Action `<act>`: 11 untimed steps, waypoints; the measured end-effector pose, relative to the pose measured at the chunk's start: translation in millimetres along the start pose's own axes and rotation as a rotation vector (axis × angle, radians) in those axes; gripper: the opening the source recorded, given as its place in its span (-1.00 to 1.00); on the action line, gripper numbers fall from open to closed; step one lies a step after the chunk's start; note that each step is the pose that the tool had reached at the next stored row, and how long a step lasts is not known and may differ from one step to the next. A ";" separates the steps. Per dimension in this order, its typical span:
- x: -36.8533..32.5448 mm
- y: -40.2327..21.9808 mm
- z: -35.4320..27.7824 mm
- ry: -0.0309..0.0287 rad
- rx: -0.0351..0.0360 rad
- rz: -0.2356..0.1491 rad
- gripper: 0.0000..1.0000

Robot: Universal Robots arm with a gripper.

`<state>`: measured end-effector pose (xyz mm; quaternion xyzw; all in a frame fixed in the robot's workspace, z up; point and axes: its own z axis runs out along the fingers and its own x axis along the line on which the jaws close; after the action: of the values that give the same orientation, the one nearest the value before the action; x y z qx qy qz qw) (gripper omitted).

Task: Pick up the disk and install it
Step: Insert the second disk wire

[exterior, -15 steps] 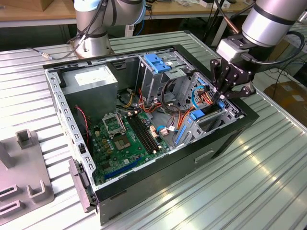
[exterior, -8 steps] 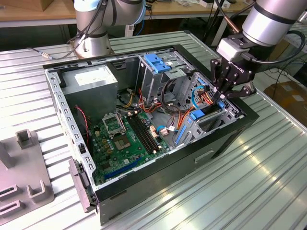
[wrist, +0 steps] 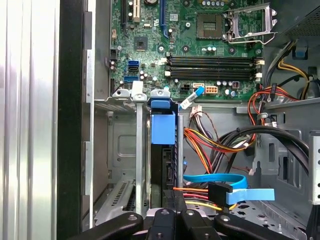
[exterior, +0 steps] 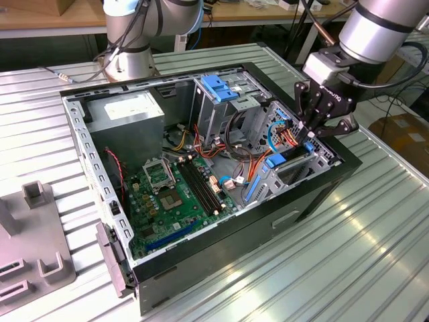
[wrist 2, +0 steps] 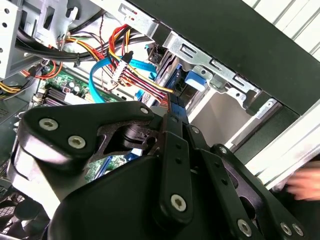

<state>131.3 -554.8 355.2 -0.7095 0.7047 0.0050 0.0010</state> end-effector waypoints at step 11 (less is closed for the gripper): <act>-0.1 0.0 -5.4 0.0002 0.0000 0.000 -0.80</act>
<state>131.2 -554.8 360.5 -0.7095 0.7047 0.0050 0.0010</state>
